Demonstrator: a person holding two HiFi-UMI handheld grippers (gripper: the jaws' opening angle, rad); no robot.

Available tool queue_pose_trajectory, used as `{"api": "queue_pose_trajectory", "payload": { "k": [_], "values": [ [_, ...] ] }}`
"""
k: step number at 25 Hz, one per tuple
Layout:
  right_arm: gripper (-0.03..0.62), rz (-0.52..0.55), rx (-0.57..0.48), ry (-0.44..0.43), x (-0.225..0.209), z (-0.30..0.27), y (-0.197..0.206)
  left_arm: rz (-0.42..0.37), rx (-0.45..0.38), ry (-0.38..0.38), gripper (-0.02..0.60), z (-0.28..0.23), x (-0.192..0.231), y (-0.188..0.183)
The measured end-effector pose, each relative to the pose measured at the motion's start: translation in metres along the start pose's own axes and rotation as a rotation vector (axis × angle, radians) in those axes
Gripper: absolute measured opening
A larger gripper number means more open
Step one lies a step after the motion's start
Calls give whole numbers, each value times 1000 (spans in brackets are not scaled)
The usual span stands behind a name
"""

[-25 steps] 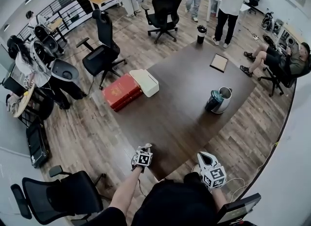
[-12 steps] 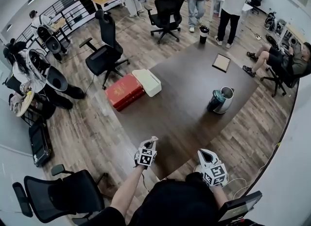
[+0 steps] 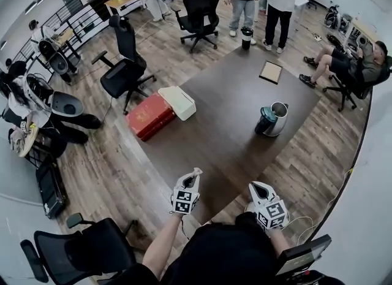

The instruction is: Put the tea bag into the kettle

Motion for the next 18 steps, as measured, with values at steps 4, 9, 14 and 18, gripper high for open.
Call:
{"api": "queue_pose_trajectory", "payload": {
  "k": [4,9,14,18],
  "values": [
    [6,-1,-3,10,-1,3,6,-9,-69,32,34,8,-16,-13],
    [6,43,-37,-26,5,-19,-13,6,-173,28,34,24,-5,-47],
    [6,25,-31,-28,3,-12,-18,4,-203,94,34,29,-30,-63],
    [6,20,-42,-33,3,-14,-27,-17,-237,130,34,35,-41,-78]
  ]
}}
Point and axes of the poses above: the fingertips, and each gripper's own axes: z backward along the fingers, x to its left, y out of its underside, the point moved 4 cm from there along z, backward along the fingers, and after that the axes turned 2 degrees about x, right-handed, at the moved point
